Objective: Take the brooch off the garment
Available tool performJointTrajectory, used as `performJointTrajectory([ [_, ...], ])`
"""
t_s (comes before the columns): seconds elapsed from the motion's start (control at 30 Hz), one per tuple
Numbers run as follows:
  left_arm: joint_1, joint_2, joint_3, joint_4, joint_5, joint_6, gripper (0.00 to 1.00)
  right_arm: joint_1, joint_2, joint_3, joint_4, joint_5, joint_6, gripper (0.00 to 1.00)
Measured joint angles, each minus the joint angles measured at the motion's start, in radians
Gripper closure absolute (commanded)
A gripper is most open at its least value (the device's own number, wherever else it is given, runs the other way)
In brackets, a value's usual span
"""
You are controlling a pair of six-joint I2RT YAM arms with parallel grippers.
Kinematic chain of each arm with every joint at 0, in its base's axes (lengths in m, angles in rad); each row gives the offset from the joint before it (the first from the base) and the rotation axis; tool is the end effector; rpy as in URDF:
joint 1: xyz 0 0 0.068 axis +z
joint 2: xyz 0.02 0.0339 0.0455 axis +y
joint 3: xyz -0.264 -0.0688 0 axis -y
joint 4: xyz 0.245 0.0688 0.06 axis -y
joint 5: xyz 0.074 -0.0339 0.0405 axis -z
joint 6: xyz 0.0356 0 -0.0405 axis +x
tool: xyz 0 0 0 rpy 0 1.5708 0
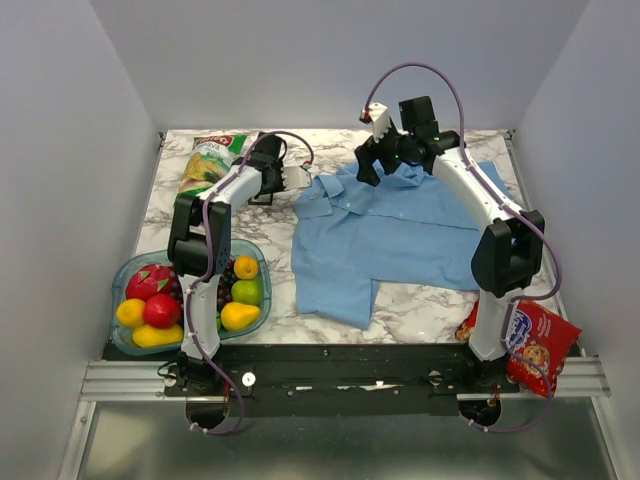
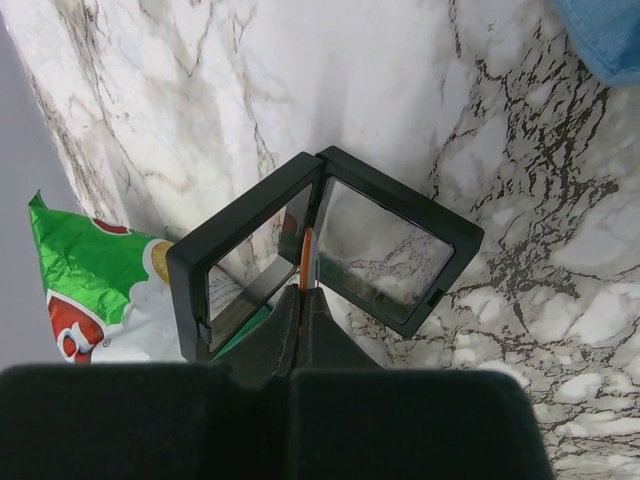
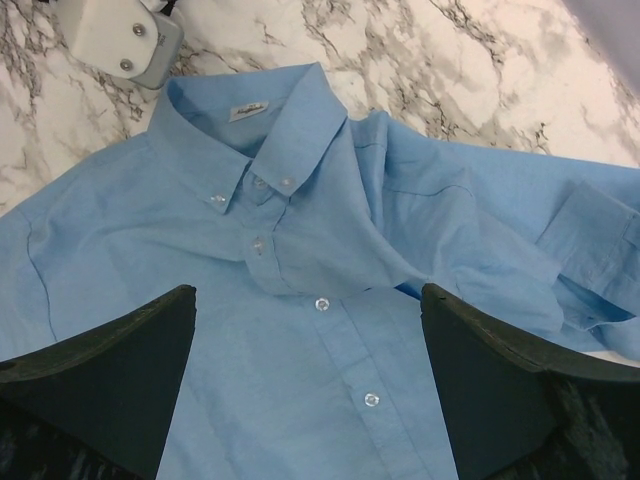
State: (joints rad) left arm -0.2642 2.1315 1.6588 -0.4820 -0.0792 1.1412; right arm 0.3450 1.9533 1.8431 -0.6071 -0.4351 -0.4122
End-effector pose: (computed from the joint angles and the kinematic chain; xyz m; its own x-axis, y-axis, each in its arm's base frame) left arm 0.4536 -0.1198 0.1896 -0.1316 0.9745 -0.1820 0.8063 0.2120 0.5522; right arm 0.4172 0.1659 0.3212 -0.3242 -0.5026 -0.8015 -0.8027 0.5944 -0.0480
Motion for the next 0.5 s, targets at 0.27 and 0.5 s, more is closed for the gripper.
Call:
performJointTrajectory([
  [0.27,0.0,0.013,0.0,-0.015,0.0,-0.001,1.0,0.0,0.02,0.019,0.0,0.003,0.0,0.0],
  [0.5,-0.007,0.041,0.038,-0.036,-0.018,-0.019,0.95,0.0,0.024,0.019,0.0,0.005,-0.006,0.0],
])
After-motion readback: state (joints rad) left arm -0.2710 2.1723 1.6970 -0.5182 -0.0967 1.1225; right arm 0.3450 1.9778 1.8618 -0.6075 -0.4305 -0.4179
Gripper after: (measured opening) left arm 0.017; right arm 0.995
